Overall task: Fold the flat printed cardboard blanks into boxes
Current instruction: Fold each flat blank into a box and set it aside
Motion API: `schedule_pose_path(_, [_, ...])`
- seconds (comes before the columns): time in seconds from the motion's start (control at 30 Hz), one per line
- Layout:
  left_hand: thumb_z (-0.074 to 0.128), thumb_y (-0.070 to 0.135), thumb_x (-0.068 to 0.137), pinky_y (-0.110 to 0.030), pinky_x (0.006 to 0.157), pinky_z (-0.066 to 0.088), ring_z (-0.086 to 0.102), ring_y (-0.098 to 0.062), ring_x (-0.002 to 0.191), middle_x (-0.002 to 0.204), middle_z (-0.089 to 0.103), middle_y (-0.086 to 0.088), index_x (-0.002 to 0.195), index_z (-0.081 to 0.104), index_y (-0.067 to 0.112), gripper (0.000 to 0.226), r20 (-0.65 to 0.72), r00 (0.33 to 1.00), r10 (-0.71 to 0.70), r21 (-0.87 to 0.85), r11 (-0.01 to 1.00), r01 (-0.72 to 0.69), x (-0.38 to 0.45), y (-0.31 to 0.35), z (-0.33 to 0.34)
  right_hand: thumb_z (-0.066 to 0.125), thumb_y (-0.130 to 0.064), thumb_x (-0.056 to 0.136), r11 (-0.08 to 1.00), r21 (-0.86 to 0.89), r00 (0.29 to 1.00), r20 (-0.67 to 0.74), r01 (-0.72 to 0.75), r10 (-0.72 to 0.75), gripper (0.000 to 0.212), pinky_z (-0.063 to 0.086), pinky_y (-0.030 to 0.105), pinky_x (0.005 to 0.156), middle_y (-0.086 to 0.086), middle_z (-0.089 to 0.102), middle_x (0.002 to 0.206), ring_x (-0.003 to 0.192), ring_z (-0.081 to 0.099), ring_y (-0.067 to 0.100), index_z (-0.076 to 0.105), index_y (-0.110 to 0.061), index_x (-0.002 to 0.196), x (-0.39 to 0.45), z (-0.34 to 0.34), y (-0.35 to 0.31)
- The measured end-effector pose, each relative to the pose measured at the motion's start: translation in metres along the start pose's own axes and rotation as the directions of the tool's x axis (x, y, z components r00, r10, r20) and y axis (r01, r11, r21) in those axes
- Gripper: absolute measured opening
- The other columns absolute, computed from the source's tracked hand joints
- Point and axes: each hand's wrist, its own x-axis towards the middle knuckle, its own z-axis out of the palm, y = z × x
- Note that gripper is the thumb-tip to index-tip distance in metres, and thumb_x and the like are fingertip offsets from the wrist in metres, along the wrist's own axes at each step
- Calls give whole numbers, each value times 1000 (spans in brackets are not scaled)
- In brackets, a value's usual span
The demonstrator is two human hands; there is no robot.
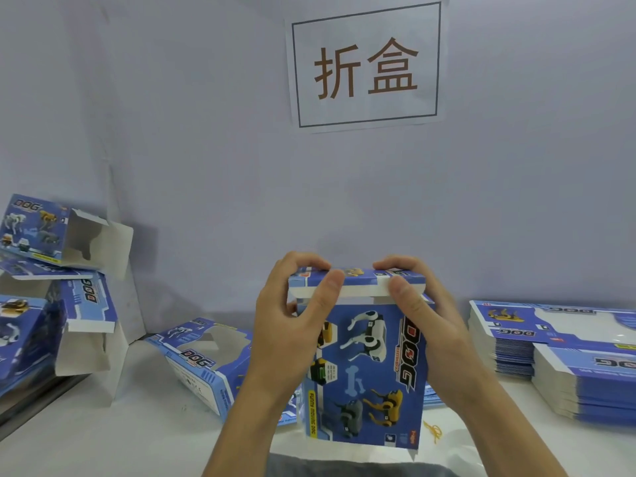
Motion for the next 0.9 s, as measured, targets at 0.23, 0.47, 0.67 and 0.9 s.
schedule_pose_path(0.23, [72, 49, 81, -63, 60, 52, 63, -49, 76, 105, 63, -13, 97, 62, 28, 29, 52, 999, -17, -4, 1000, 17, 0, 1, -1, 70, -44, 77, 999, 43, 1000, -10, 10, -9, 32, 60, 37, 62, 14, 74, 97, 80, 74, 35, 63, -28, 103, 0, 0, -4])
schedule_pose_path(0.47, [74, 47, 72, -62, 65, 57, 71, -29, 86, 109, 60, 3, 85, 68, 28, 23, 147, 988, -52, -35, 998, 58, 3, 4, -7, 69, -24, 71, 992, 117, 999, 27, -45, 43, 24, 57, 34, 55, 14, 72, 88, 71, 72, 35, 63, -18, 94, -1, -4, -4])
schedule_pose_path(0.67, [67, 63, 79, -55, 85, 58, 61, -25, 116, 130, 48, 15, 95, 71, 41, 28, 285, 956, -71, -36, 996, 85, -2, 3, -9, 66, -29, 62, 982, 176, 998, 18, -64, 62, 34, 55, 35, 56, 18, 65, 90, 72, 69, 37, 61, -15, 92, 0, -8, -6])
schedule_pose_path(0.9, [59, 54, 83, -41, 78, 61, 54, -10, 124, 132, 46, 15, 95, 69, 41, 21, 257, 966, 0, 41, 999, -11, -5, 3, 3, 51, -30, 85, 982, 178, 998, 7, -67, 66, 17, 58, 37, 58, 15, 69, 90, 73, 71, 33, 58, -18, 95, -2, -11, -7])
